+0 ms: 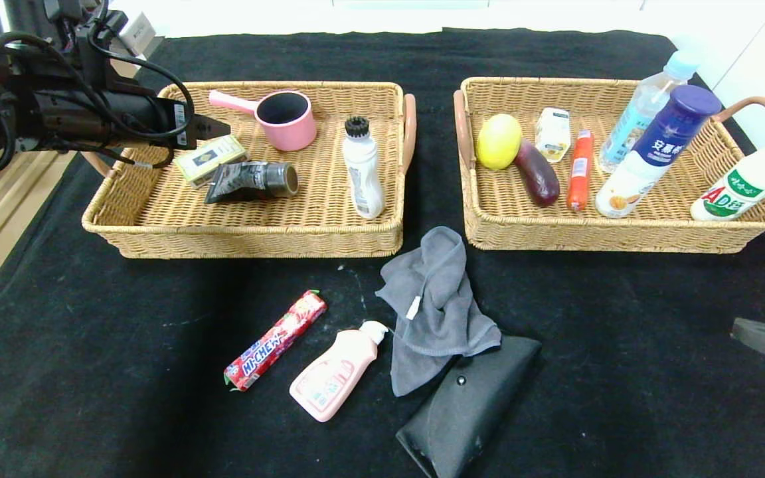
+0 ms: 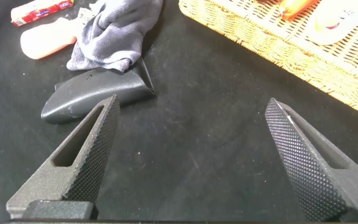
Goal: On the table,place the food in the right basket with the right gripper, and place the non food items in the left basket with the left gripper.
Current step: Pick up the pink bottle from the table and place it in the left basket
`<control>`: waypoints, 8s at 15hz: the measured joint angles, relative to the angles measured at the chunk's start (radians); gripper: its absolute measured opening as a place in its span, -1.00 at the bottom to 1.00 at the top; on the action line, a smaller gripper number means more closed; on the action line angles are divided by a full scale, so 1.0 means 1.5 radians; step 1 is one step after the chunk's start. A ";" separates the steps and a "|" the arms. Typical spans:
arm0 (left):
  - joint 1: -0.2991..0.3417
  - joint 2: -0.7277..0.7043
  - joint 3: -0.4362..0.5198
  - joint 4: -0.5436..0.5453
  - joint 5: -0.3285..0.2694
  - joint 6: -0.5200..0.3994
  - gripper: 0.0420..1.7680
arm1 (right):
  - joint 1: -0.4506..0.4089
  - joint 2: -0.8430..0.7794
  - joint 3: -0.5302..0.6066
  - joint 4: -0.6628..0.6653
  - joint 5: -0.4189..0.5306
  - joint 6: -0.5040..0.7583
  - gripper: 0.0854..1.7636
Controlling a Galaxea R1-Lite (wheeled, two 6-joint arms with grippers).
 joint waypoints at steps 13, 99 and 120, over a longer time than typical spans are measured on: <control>-0.008 -0.058 0.045 0.090 0.000 0.001 0.88 | 0.000 0.000 0.001 0.000 0.000 0.000 0.94; -0.526 -0.103 0.354 0.297 0.254 -0.041 -0.07 | 0.001 0.001 0.002 0.000 0.001 0.000 0.94; -0.424 -0.205 0.168 0.288 0.273 -0.038 -0.07 | 0.001 0.001 0.003 0.001 0.001 0.000 0.94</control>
